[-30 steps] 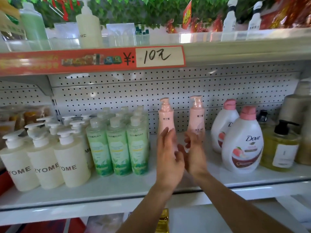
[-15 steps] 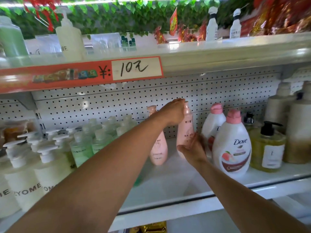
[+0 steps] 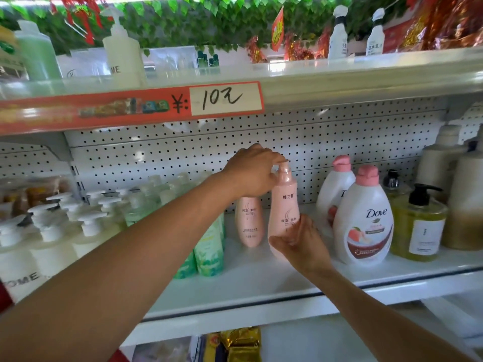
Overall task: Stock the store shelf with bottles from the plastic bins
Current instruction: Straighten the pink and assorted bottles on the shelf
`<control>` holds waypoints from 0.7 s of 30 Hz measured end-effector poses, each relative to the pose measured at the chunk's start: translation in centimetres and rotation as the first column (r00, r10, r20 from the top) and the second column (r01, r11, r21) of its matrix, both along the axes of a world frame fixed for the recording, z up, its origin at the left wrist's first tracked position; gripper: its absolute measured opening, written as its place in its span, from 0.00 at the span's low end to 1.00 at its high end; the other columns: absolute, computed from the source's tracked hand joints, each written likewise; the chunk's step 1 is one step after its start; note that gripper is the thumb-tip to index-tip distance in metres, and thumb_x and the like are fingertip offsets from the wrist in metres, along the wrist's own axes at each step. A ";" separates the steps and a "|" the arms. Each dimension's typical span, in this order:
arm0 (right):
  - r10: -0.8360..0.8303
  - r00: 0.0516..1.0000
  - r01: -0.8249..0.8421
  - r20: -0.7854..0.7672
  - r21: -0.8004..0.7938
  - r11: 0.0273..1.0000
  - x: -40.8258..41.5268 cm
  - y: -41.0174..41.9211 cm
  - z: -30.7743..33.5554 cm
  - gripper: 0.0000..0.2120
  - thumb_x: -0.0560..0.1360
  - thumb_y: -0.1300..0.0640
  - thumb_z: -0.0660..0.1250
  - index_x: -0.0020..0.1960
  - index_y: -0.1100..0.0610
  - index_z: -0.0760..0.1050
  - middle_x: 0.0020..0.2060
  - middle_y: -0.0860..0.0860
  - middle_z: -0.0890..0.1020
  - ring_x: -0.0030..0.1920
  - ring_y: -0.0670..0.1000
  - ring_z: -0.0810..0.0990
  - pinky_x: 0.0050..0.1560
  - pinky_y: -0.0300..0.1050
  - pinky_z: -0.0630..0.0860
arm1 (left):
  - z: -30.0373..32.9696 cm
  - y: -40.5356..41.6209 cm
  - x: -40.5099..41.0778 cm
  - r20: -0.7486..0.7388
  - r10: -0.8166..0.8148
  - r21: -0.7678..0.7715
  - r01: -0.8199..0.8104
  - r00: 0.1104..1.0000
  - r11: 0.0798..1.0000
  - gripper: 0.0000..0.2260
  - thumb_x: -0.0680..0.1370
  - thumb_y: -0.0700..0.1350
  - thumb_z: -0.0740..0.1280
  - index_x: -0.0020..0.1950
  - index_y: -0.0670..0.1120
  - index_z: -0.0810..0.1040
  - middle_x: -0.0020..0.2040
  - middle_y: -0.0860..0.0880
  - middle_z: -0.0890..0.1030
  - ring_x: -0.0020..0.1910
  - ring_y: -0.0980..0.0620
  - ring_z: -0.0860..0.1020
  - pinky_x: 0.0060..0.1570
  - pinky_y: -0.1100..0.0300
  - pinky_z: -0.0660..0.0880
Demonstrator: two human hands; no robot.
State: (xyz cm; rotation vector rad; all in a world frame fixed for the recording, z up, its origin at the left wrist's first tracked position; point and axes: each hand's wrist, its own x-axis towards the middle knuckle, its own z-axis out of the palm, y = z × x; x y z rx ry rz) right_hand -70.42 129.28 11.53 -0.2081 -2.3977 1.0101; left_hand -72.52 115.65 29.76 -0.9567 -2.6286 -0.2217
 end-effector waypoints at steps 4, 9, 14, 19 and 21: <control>0.028 1.000 -0.028 0.010 0.000 1.000 0.6 -1.2 0.3 0.34 0.61 0.39 0.76 0.58 0.54 0.65 0.50 0.48 0.72 0.51 0.51 0.75 0.44 0.45 0.73 | 0.3 -2.5 0.9 -0.006 0.005 -0.032 -0.005 1.000 0.999 0.21 0.80 0.50 0.61 0.73 0.58 0.66 0.72 0.50 0.68 0.71 0.50 0.63 0.67 0.55 0.59; 0.098 0.995 -0.098 0.022 0.016 0.995 0.4 -3.4 0.6 0.33 0.59 0.37 0.76 0.55 0.51 0.65 0.47 0.45 0.70 0.48 0.48 0.73 0.37 0.40 0.68 | 0.5 -5.3 0.9 -0.017 0.039 -0.042 -0.040 0.999 0.998 0.22 0.79 0.51 0.64 0.73 0.59 0.66 0.72 0.52 0.69 0.71 0.52 0.64 0.68 0.56 0.58; 0.121 0.993 -0.121 0.007 -0.001 0.993 -0.1 -5.2 0.4 0.34 0.58 0.36 0.75 0.55 0.50 0.65 0.45 0.43 0.68 0.47 0.46 0.72 0.33 0.32 0.62 | 0.2 -7.2 0.7 0.005 0.029 0.033 -0.029 1.000 0.999 0.23 0.77 0.50 0.68 0.72 0.60 0.69 0.71 0.55 0.70 0.69 0.54 0.66 0.61 0.63 0.59; 0.125 0.992 -0.124 0.025 -0.028 0.992 0.0 -5.8 0.7 0.36 0.58 0.37 0.76 0.56 0.51 0.65 0.48 0.45 0.72 0.49 0.47 0.74 0.40 0.40 0.73 | 0.4 -7.6 0.2 -0.006 0.009 0.101 -0.008 1.000 0.995 0.20 0.76 0.51 0.70 0.68 0.58 0.74 0.68 0.54 0.74 0.67 0.52 0.70 0.57 0.65 0.60; 0.134 0.990 -0.132 0.037 -0.039 0.990 0.0 -5.9 0.7 0.36 0.57 0.37 0.76 0.56 0.51 0.65 0.49 0.45 0.73 0.49 0.47 0.74 0.40 0.41 0.73 | 0.5 -7.7 -0.2 0.003 0.001 0.137 -0.001 1.000 0.991 0.19 0.75 0.52 0.71 0.65 0.57 0.77 0.67 0.54 0.75 0.66 0.52 0.71 0.58 0.64 0.63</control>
